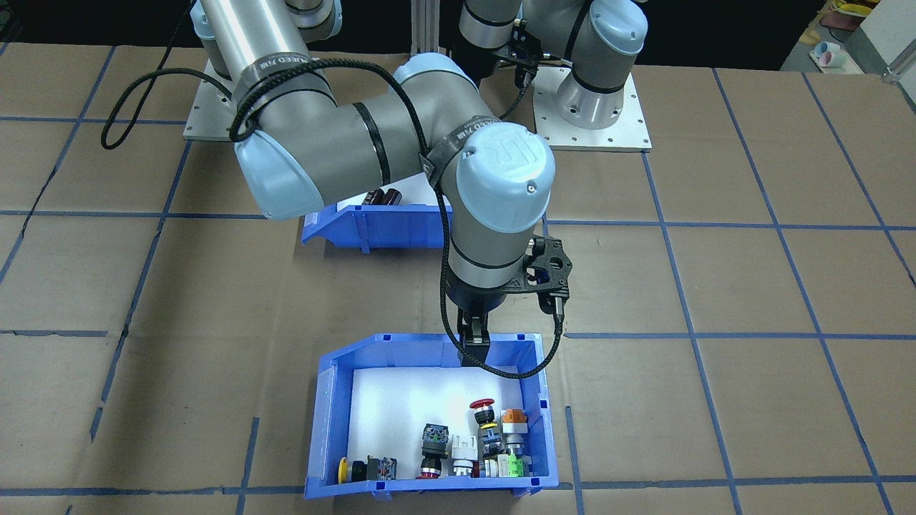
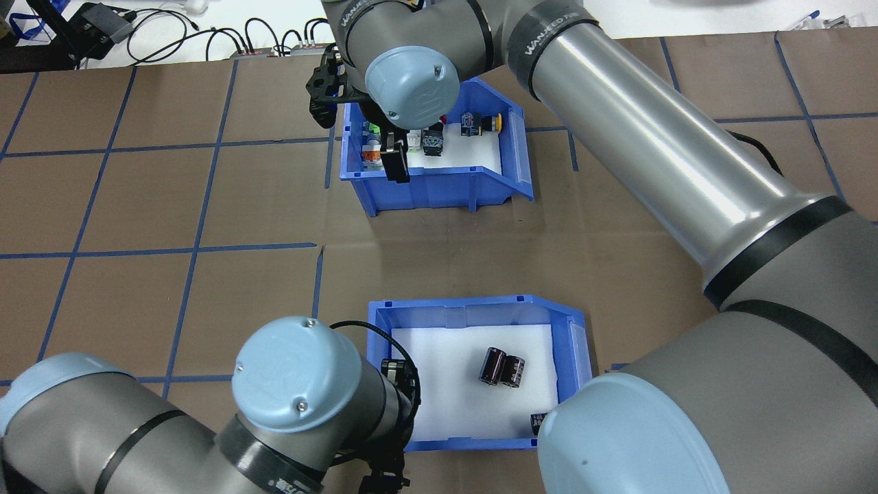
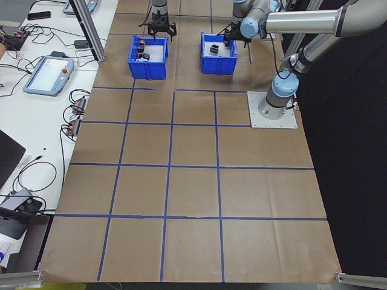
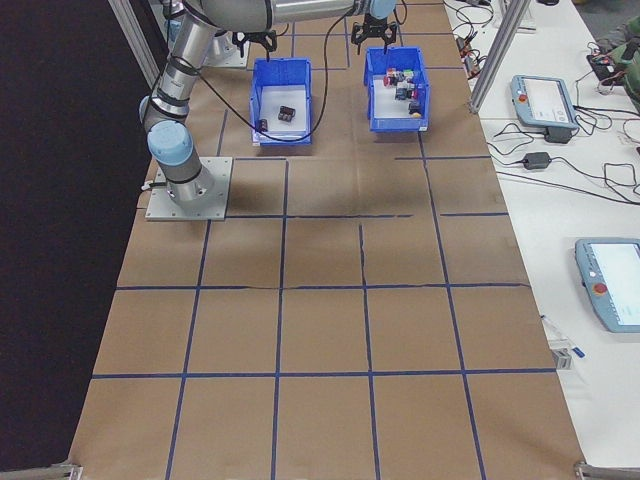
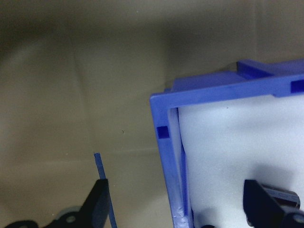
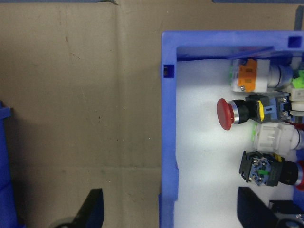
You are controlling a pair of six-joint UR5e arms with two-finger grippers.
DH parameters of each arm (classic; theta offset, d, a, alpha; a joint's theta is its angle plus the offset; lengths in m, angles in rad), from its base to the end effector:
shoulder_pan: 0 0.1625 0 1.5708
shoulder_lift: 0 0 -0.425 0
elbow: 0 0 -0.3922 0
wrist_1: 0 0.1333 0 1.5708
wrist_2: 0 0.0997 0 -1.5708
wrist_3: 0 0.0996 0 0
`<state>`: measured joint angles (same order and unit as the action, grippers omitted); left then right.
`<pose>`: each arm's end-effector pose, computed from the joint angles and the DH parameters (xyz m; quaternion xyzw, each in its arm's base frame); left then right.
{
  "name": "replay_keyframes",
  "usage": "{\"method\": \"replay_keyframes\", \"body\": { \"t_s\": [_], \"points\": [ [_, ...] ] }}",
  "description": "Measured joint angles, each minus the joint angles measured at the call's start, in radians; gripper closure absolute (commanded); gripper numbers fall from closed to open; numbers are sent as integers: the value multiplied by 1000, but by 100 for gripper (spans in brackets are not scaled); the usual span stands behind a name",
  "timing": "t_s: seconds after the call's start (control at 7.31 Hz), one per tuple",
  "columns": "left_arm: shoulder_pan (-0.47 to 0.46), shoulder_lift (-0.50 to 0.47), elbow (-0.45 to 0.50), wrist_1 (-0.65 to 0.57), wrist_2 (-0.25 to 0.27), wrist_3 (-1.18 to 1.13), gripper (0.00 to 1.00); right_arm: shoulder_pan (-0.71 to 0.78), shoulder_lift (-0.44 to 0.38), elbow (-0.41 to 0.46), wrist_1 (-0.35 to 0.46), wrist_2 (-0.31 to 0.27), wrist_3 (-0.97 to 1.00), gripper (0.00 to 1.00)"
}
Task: Place battery box in front
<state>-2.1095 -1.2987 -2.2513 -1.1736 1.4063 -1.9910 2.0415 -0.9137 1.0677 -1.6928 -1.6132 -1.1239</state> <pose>-0.3051 -0.2188 0.3167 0.6621 -0.7449 -0.0800 0.0194 0.4523 -0.6042 0.3362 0.7155 -0.6982 -0.0220 0.0149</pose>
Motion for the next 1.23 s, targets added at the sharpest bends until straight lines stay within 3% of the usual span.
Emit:
{"method": "replay_keyframes", "body": {
  "t_s": [0.41, 0.55, 0.68, 0.96, 1.09, 1.23],
  "points": [
    [-101, -133, -3, 179, 27, -134, 2, 9, 36, 71, -72, -8, -1, 0],
    [-112, -152, -4, 191, 30, -139, 3, 4, 33, 122, -146, -21, 3, 13],
    [-120, -173, -4, 199, 31, -142, 7, -1, 30, 160, -211, -39, 8, 36],
    [-136, -229, -4, 241, 33, -147, 42, -5, 22, 180, -246, -74, 16, 81],
    [-140, -246, -4, 260, 35, -148, 85, -6, 19, 181, -246, -86, 17, 93],
    [-142, -257, -6, 273, 34, -167, 100, -6, 16, 181, -244, -92, 17, 95]
  ]
}}
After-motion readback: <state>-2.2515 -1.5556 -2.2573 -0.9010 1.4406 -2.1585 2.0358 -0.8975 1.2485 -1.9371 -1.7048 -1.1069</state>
